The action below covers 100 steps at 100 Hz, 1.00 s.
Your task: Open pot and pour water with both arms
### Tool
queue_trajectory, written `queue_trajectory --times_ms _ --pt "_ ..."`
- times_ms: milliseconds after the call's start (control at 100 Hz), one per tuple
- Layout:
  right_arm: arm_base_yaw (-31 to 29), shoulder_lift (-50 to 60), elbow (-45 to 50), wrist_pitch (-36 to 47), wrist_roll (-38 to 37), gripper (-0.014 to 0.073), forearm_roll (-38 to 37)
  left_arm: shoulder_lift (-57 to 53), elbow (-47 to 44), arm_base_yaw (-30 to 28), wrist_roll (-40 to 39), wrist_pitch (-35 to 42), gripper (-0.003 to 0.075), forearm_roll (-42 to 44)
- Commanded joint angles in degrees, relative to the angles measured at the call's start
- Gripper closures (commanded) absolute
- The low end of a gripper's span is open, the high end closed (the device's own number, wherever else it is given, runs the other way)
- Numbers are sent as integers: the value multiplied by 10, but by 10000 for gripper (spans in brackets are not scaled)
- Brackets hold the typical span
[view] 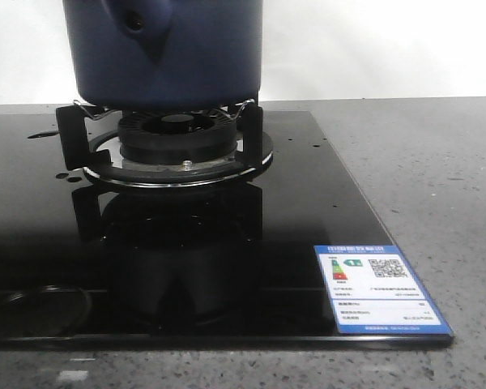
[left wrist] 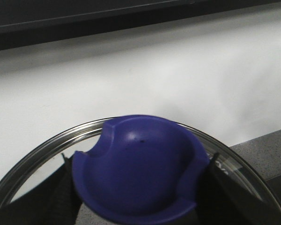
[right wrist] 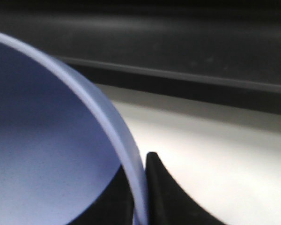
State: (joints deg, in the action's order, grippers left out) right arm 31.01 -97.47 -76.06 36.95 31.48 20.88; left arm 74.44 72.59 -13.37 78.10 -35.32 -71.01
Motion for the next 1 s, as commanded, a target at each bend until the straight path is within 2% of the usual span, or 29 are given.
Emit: queue_trajectory --times_ms 0,400,990 --pt "0 33 -16 63 -1 637 -24 -17 23 -3 -7 16 366 -39" --pt "0 33 -16 101 -1 637 -74 -17 23 -3 -7 16 366 -39" --pt "0 33 -16 103 -1 637 -76 -17 23 -3 -7 16 366 -46"
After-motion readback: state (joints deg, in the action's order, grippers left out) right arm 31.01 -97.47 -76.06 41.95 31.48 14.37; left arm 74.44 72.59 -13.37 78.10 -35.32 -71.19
